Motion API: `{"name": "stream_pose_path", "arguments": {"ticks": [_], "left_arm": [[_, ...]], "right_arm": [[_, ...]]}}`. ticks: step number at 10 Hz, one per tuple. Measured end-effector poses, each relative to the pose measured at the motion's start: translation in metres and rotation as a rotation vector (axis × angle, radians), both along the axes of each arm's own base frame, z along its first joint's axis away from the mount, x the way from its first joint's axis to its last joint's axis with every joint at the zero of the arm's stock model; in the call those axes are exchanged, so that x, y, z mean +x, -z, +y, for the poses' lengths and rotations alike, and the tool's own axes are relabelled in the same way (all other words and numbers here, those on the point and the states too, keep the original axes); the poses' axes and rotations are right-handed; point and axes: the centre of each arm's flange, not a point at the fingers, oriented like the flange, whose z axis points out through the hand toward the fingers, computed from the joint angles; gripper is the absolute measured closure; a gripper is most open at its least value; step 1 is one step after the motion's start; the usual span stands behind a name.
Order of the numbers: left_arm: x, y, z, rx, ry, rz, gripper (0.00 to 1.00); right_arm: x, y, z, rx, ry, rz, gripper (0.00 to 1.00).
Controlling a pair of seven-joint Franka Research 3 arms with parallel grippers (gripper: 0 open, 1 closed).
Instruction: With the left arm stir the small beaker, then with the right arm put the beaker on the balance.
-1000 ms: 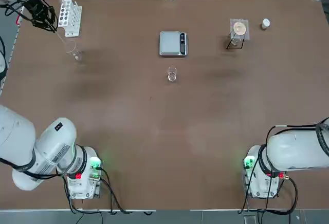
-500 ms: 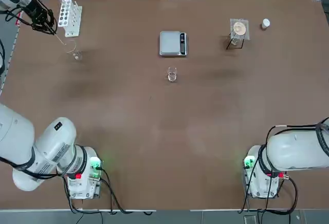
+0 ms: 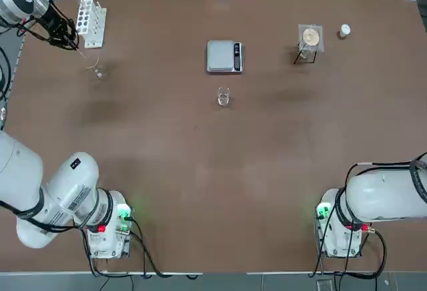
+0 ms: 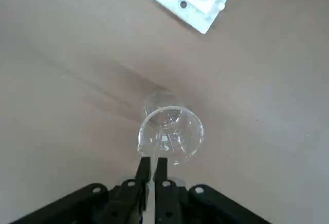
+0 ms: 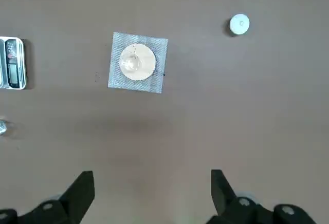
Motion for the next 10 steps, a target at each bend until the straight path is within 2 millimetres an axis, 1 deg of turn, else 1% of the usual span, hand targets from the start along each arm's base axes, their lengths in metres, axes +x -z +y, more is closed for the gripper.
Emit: {"name": "stream_pose_path", "arguments": {"ticks": [4, 7, 10], "left_arm": [[0.004, 0.024, 0.002, -0.025, 0.019, -0.008, 0.92], [0.005, 0.035, 0.004, -0.029, 0.021, -0.009, 0.92], [0.005, 0.046, 0.011, -0.029, 0.02, -0.014, 0.88]], "right_arm": [[0.0, 0.0, 0.0, 0.0, 0.001, 0.0, 0.0], [0.0, 0.0, -0.001, 0.0, 0.001, 0.0, 0.0], [0.0, 0.0, -0.001, 0.0, 0.001, 0.0, 0.0]]}}
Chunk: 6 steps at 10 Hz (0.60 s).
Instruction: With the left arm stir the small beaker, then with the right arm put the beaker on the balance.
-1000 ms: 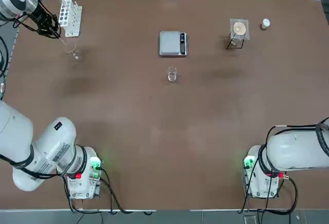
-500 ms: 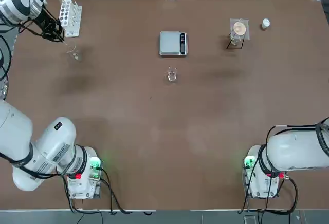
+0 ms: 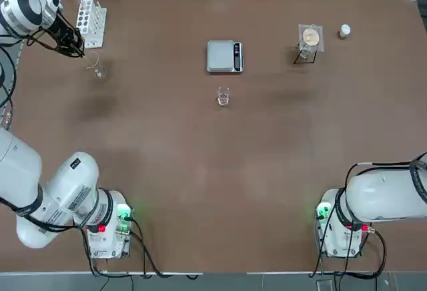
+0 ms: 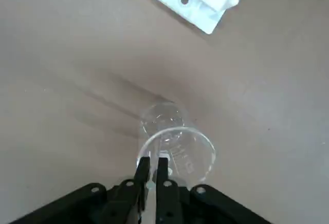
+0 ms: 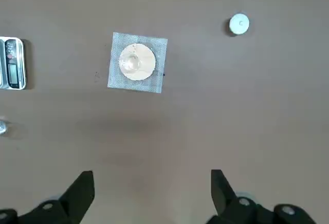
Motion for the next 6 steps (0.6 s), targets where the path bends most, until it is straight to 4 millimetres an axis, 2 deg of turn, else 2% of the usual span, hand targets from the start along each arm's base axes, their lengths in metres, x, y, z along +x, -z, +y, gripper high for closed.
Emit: {"name": "stream_pose_path", "arguments": {"ticks": [3, 6], "left_arm": [[-0.0016, 0.0013, 0.0046, -0.001, 0.004, -0.003, 0.76], [-0.0013, 0.0009, 0.0046, 0.0, 0.005, -0.004, 0.7]], "right_arm": [[0.0, 0.0, 0.0, 0.0, 0.0, 0.0, 0.0], [0.0, 0.0, 0.0, 0.0, 0.0, 0.0, 0.0]]}}
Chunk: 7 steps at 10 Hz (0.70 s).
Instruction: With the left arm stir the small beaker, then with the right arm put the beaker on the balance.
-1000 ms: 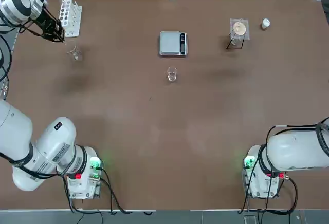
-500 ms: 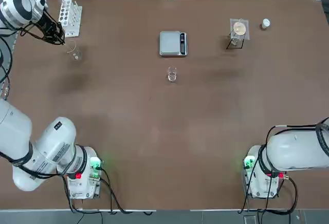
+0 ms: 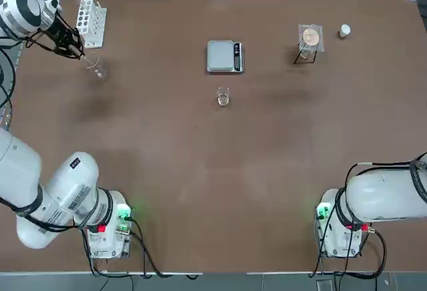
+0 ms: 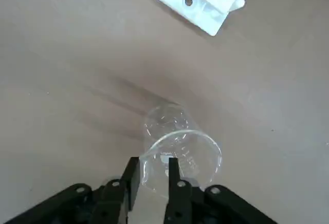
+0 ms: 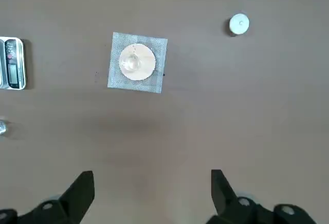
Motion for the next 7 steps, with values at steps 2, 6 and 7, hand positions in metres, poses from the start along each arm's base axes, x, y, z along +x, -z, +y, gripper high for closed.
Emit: {"name": "stream_pose_path", "arguments": {"ticks": [2, 6, 7], "left_arm": [[0.001, -0.005, 0.003, 0.029, 0.016, -0.003, 0.67], [-0.004, -0.069, 0.018, 0.071, 0.03, 0.02, 0.53], [-0.005, -0.09, 0.017, 0.091, 0.033, 0.012, 0.48]], "right_arm": [[0.0, 0.0, 0.0, 0.0, 0.0, 0.0, 0.0], [0.0, 0.0, 0.001, 0.0, -0.001, 0.0, 0.0], [0.0, 0.0, 0.004, 0.001, -0.007, 0.0, 0.0]]}}
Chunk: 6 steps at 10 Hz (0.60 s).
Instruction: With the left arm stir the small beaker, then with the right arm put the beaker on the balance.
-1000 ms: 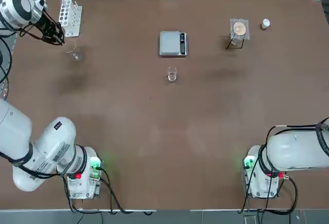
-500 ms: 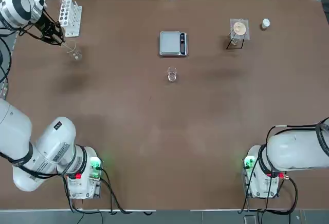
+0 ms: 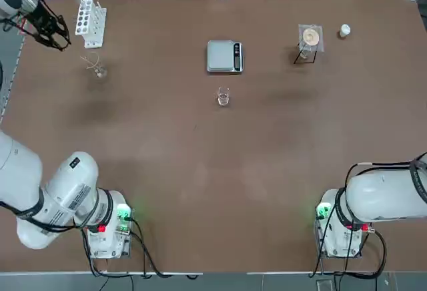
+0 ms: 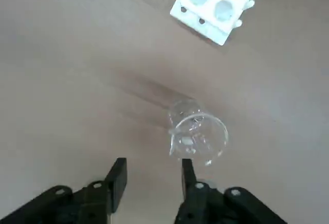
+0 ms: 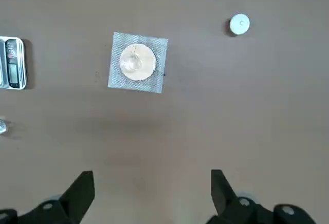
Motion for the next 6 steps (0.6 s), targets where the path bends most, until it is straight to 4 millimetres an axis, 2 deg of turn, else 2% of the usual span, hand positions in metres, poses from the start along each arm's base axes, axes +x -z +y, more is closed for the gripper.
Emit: {"name": "stream_pose_path", "arguments": {"ticks": [2, 3, 5, 6], "left_arm": [[0.0, -0.037, -0.012, 0.04, 0.018, -0.026, 0.37], [0.003, -0.06, -0.022, 0.053, 0.036, -0.034, 0.38], [0.009, -0.117, -0.043, 0.064, 0.075, -0.032, 0.3], [0.013, -0.14, -0.053, 0.069, 0.094, -0.04, 0.29]], "right_arm": [[0.001, -0.001, 0.023, 0.001, -0.04, -0.013, 0.0], [0.003, -0.003, 0.039, 0.001, -0.062, -0.029, 0.0], [0.003, -0.006, 0.076, 0.005, -0.072, -0.061, 0.0], [0.001, -0.007, 0.098, 0.008, -0.068, -0.073, 0.0]]}}
